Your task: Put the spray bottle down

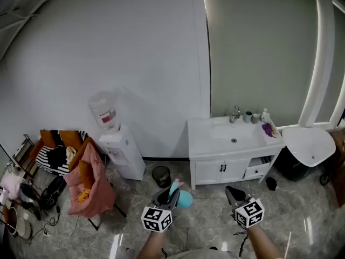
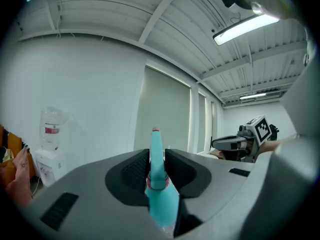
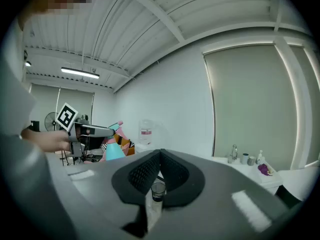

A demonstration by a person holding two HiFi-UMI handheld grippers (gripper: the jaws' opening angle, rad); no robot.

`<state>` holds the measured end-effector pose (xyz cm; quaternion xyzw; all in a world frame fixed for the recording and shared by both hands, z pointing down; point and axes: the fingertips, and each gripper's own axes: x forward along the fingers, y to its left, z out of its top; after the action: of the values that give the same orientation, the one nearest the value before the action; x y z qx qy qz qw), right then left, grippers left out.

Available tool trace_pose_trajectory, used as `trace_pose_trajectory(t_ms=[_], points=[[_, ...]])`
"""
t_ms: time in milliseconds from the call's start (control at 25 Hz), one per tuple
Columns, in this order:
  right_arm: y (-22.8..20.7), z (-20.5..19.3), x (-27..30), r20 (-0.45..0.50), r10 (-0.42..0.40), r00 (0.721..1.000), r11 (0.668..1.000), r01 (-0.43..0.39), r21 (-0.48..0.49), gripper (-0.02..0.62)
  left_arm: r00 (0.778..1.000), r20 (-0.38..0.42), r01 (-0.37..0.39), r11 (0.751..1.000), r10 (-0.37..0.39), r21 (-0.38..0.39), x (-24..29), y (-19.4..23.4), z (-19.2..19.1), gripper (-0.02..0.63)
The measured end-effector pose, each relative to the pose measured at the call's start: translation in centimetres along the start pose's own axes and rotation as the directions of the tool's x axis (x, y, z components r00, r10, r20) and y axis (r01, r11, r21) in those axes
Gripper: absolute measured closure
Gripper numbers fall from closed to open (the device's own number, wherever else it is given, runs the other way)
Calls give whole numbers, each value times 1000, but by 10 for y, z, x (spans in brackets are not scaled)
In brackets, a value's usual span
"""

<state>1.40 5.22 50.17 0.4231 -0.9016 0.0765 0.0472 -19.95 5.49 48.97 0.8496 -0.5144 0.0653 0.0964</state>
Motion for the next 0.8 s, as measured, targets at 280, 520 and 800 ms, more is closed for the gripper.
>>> trace_pose_trajectory(t_ms=[280, 520, 800], points=[[-1, 4, 0, 10, 2, 1000, 1000, -2, 0, 584, 1000, -3, 5, 1000, -5, -4, 2, -2, 1, 506], [-9, 4, -2, 26, -5, 1000, 999, 4, 31, 584, 1000, -5, -1, 1000, 1, -10, 2, -6, 0, 506], [-19, 0, -4, 25, 2, 1000, 999, -3, 45, 584, 1000, -10, -15, 1000, 15, -8, 5, -13, -2, 506]])
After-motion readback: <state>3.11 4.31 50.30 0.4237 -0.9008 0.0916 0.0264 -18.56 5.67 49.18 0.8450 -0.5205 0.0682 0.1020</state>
